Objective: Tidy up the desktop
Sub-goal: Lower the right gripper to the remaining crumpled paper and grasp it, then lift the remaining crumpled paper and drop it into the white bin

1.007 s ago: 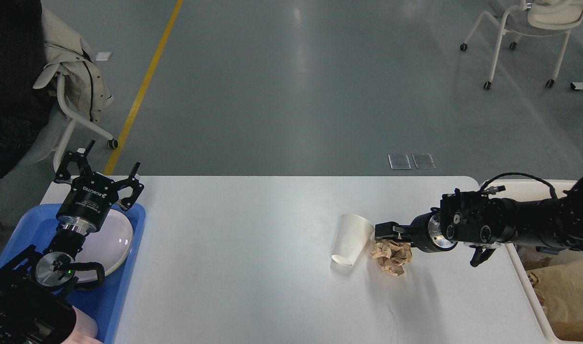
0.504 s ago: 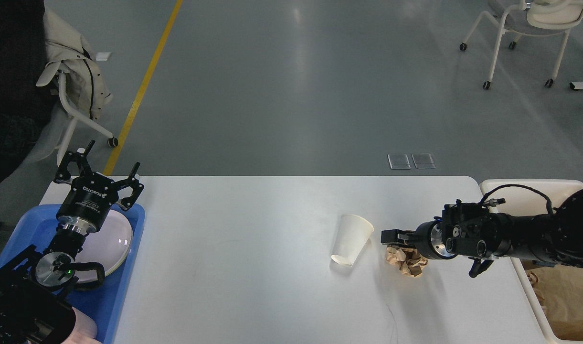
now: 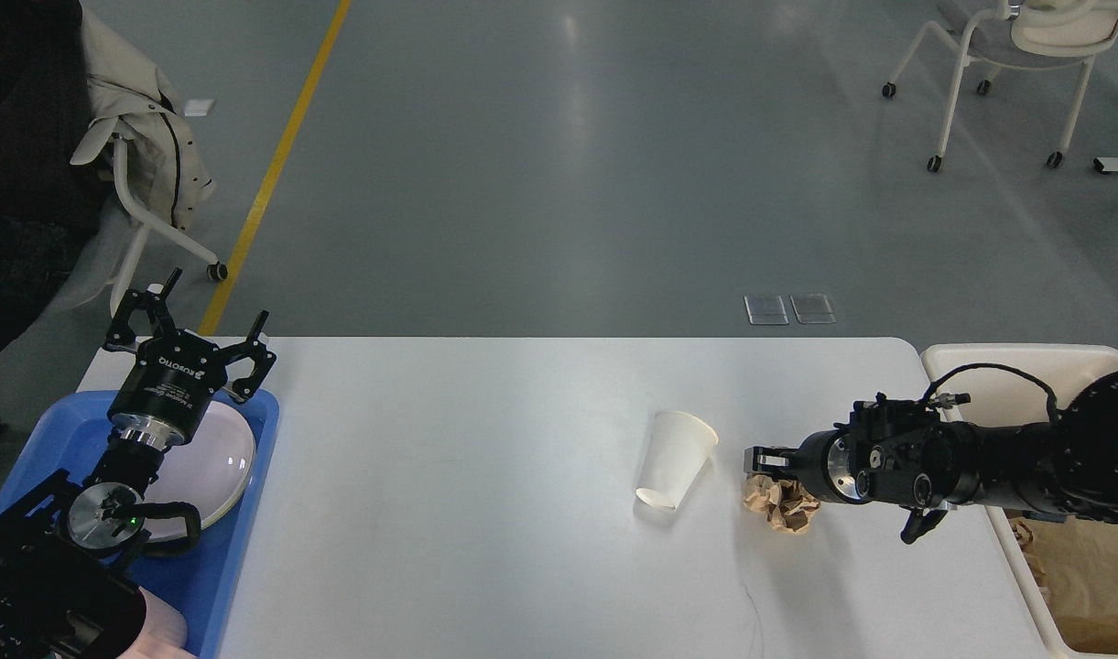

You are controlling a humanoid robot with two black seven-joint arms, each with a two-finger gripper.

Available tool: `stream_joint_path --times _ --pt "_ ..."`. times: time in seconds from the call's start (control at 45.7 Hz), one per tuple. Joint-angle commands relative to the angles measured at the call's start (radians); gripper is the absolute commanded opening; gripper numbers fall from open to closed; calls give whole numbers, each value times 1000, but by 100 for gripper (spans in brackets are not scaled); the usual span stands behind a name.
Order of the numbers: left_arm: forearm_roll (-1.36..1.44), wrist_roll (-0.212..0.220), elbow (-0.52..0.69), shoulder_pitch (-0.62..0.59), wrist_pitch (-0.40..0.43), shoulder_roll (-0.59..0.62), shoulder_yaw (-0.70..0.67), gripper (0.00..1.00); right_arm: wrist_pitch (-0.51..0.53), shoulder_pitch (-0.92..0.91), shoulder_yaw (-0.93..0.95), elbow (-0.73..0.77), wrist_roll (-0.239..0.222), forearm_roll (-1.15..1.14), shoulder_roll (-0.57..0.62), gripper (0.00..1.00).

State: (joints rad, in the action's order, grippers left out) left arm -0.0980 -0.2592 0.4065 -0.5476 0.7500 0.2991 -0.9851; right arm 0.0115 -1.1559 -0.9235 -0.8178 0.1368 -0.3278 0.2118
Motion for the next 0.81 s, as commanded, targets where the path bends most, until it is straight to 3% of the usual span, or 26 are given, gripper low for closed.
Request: stream_joint_path --times 0.0,0.263,0.504,0.635,0.788 --pt "1 0 0 0 0 0 0 100 2 -8 -8 -4 7 -2 5 0" --pt "1 0 0 0 0 0 -1 100 5 -96 -17 -55 9 0 69 0" --pt "1 0 0 0 0 0 -1 100 37 -384 -90 -242 10 0 228 0" --pt "0 0 0 0 0 0 -1 100 214 -643 -123 -314 10 0 299 0" --pt "0 0 0 0 0 0 -1 100 579 -927 -120 -302 10 -4 380 0"
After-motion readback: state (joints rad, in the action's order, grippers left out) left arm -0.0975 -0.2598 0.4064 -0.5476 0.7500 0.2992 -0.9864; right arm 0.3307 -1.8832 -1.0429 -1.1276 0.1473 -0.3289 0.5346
